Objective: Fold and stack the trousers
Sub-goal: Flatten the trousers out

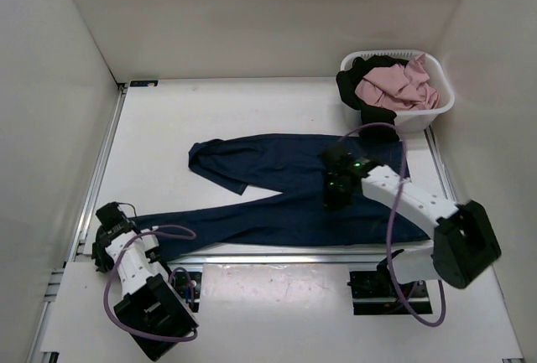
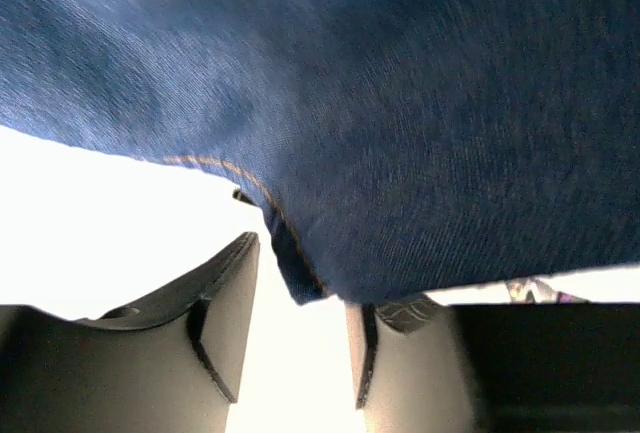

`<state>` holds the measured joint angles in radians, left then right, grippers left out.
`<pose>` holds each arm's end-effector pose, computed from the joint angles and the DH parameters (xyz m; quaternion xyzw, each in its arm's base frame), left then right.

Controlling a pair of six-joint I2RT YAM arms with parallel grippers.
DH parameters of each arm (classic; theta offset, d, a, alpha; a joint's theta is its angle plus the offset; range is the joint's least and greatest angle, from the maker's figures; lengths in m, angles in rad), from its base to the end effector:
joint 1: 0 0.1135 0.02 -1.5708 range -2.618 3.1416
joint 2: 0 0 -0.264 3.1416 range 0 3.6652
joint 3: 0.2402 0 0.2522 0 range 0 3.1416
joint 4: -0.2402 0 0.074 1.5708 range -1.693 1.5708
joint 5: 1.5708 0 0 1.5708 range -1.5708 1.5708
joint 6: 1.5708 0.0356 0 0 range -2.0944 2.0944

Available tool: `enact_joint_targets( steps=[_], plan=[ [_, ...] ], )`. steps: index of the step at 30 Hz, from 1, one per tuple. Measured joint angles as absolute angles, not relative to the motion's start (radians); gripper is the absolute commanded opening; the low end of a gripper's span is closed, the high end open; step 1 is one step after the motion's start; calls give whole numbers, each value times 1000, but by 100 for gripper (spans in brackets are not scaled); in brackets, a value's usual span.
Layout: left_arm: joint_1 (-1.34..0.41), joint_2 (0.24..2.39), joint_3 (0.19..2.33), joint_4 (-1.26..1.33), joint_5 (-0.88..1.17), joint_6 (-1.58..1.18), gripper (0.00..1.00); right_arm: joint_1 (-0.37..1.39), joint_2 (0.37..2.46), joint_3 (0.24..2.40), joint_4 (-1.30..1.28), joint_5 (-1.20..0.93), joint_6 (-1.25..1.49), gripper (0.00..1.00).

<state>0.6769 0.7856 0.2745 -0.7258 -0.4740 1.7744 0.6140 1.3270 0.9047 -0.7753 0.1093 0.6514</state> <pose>0.0763 0.0822 0.1329 -0.4667 -0.8381 -0.2303 0.1632 0.2018 0.1375 0.2222 0.0285 0.9808 0.0663 0.1811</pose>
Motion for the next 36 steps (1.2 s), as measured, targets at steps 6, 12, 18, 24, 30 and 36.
enact_joint_targets(
  steps=[6,12,18,24,30,36],
  plan=[
    [687,774,319,-795,-529,1800,70,785,1515,941,-700,91,644,0],
    [698,843,572,-986,-536,1761,76,859,1551,896,-654,67,635,0],
    [696,1040,909,-1122,-438,1611,76,920,1477,783,-648,73,631,0],
    [636,1283,907,-1062,-355,1333,71,936,1439,743,-644,75,633,0],
    [504,1417,698,-931,-351,1130,70,936,1397,748,-694,143,599,0],
    [487,1514,719,-795,-361,988,69,849,1368,827,-720,243,602,0]
  ],
)
